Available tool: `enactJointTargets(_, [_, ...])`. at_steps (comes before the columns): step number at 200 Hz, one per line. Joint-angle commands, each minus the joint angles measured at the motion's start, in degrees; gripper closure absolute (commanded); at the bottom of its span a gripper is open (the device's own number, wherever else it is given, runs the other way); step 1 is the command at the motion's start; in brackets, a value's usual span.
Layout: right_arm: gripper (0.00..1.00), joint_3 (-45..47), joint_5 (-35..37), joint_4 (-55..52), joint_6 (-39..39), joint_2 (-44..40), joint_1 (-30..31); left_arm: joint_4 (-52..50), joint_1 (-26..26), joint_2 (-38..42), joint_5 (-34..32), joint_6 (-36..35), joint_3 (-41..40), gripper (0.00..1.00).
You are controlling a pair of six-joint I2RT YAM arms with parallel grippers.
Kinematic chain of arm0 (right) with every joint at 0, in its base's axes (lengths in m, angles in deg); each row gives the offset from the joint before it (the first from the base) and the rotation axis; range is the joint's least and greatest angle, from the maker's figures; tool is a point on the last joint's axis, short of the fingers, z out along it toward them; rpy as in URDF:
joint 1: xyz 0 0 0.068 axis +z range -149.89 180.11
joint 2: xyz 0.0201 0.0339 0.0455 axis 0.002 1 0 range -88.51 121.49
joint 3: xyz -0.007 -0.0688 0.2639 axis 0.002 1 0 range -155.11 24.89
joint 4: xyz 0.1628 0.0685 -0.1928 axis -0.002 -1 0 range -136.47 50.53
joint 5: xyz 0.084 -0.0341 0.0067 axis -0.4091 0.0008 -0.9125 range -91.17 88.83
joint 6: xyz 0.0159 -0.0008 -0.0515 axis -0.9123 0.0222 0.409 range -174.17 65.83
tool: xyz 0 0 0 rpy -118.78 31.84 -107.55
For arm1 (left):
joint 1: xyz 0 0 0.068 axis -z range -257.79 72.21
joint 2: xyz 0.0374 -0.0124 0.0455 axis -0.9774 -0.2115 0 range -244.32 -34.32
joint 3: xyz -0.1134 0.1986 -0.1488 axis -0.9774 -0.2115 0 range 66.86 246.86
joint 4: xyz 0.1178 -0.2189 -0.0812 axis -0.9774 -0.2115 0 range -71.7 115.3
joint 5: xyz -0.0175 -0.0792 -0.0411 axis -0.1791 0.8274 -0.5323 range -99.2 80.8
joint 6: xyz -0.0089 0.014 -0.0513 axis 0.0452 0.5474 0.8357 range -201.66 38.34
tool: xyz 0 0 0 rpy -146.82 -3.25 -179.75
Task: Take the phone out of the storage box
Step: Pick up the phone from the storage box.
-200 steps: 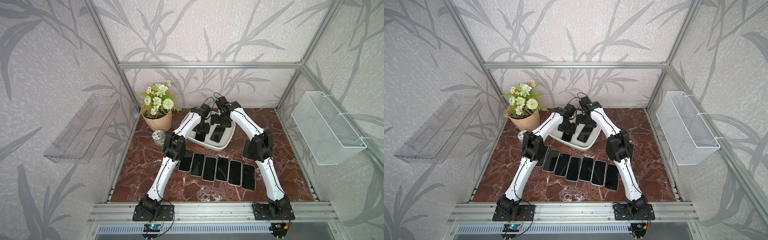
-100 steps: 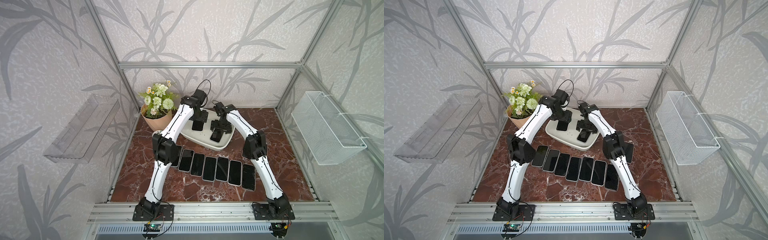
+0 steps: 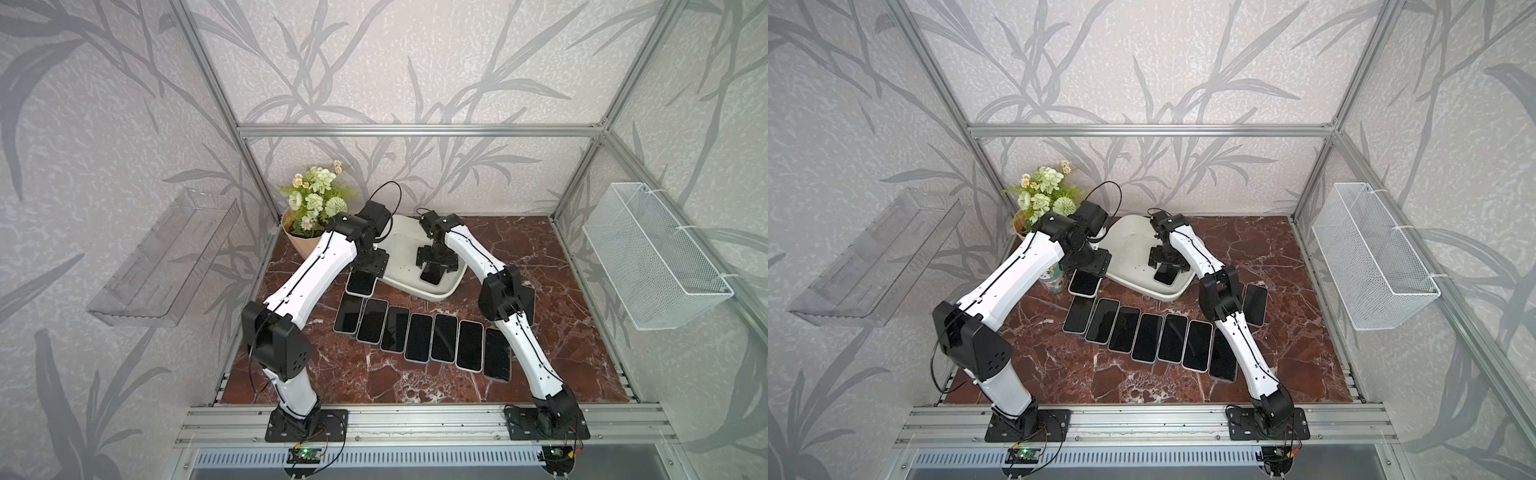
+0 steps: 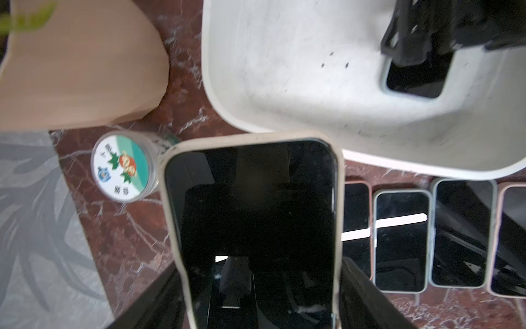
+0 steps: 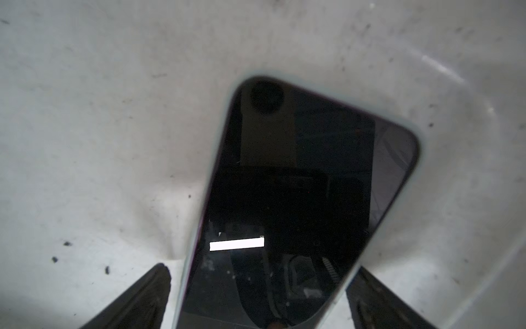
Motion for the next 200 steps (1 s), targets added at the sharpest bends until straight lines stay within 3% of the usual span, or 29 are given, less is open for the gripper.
enactJointTargets(1, [0.04, -1.11, 2.70, -3.84, 1.87, 2.42, 0.18, 1.61, -2.83, 4.16, -4.12, -1.15, -6.58, 0.37])
enactJointTargets(42, [0.17, -0.81, 6.40, -4.45, 2.95, 2.84, 0.43, 4.96, -7.24, 7.99, -2.61, -1.07, -16.25, 0.36])
enactJointTargets(100, [0.24, 0.98, 6.84, -0.02, 4.67, -2.14, 0.53, 8.42, -13.70, 6.93, -4.99, -3.01, -22.55, 0.36])
enactJointTargets(200, [0.28, 5.53, 6.05, 5.97, 9.01, -13.73, 0.53, 14.38, -15.11, -1.33, -10.61, -2.89, -33.33, 0.36])
